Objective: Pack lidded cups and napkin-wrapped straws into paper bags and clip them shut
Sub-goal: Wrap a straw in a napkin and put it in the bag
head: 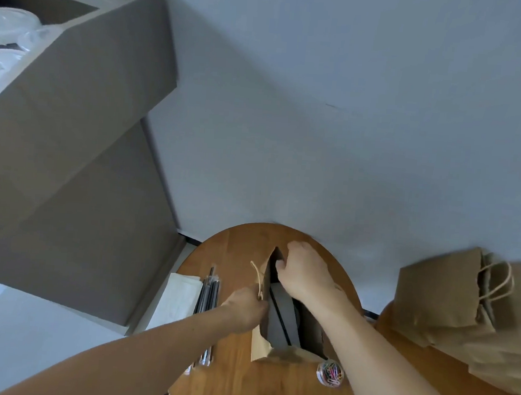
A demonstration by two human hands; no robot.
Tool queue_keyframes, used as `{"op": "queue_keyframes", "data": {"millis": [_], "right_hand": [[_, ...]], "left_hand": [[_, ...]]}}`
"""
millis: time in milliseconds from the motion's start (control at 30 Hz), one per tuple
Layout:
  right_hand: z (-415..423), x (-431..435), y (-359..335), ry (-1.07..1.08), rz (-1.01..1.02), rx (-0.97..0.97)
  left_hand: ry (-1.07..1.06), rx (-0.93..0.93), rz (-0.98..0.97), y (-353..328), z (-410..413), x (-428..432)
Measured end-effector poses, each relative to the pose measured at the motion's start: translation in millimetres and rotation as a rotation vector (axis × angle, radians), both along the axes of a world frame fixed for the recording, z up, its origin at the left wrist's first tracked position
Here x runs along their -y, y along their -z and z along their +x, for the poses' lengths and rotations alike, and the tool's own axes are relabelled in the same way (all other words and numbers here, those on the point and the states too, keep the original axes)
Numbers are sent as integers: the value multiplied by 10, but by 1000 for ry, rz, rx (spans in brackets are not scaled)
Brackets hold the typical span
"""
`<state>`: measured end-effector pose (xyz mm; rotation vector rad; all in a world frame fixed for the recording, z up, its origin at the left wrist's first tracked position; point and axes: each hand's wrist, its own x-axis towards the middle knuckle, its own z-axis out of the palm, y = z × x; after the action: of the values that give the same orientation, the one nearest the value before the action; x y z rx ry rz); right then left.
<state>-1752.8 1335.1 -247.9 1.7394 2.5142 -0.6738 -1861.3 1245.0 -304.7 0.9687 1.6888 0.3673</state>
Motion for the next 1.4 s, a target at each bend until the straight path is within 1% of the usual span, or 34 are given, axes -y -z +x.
{"op": "queue_keyframes", "data": {"millis": [67, 100, 133, 167, 200, 267, 300, 367, 467, 533, 633, 700, 767, 833, 867, 900, 967, 1000, 1067, 1133, 1167, 1200, 1333, 1400], "right_hand": [[66, -131, -291, 3, 106, -36], [123, -203, -388, 17, 126, -21], [199, -267, -437, 47, 104, -8], [290, -317, -439, 94, 37, -26], [390, -346, -394, 163, -65, -95], [564, -316, -224, 364, -343, -285], [638, -262, -99, 466, -488, -339], [768, -105, 167, 554, -678, -342], [860, 90, 453, 602, -823, -384], [926, 195, 545, 561, -789, -439], [1100, 369, 643, 458, -634, -526], [1246, 515, 749, 353, -621, -599], [1352, 663, 835, 249, -641, -627], [1388, 770, 854, 97, -636, -602], [1379, 808, 845, 19, -612, -553], [1361, 842, 837, -45, -573, -499], [1344, 901, 879, -108, -471, -396], [1354, 937, 941, -101, -415, -355], [1381, 1023, 1074, 19, -334, -323], [1377, 1105, 1232, 174, -297, -392], [1365, 1141, 1304, 213, -269, -410], [1349, 1171, 1372, 224, -245, -393], [1213, 1264, 1588, 221, -174, -204], [1132, 1284, 1675, 300, -146, -215]], "left_hand": [[-24, 18, 6, -26, 42, -10], [-22, 14, -3, -45, 62, -3], [-10, 10, -17, -56, 81, 10], [9, 16, -36, -64, 98, 28], [33, 31, -49, -63, 111, 44], [63, 89, -75, -26, 129, 76], [73, 116, -89, -22, 146, 91], [86, 135, -92, -17, 193, 115], [68, 58, -112, 10, 241, 135], [83, -15, -166, 12, 239, 156], [37, 20, -257, 2, 251, 182], [-19, 35, -258, -4, 276, 174], [-40, 9, -212, -5, 317, 130], [-15, -35, -159, -9, 359, 72], [10, -63, -135, -7, 378, 44], [37, -88, -119, -3, 395, 19], [93, -125, -113, 6, 424, -2], [118, -144, -111, 14, 427, 8], [147, -194, -89, 37, 423, 40], [151, -232, -78, 48, 415, 78], [148, -241, -78, 54, 416, 101], [142, -250, -74, 58, 421, 123], [110, -258, -74, 50, 431, 185], [115, -260, -78, 58, 433, 202]]}}
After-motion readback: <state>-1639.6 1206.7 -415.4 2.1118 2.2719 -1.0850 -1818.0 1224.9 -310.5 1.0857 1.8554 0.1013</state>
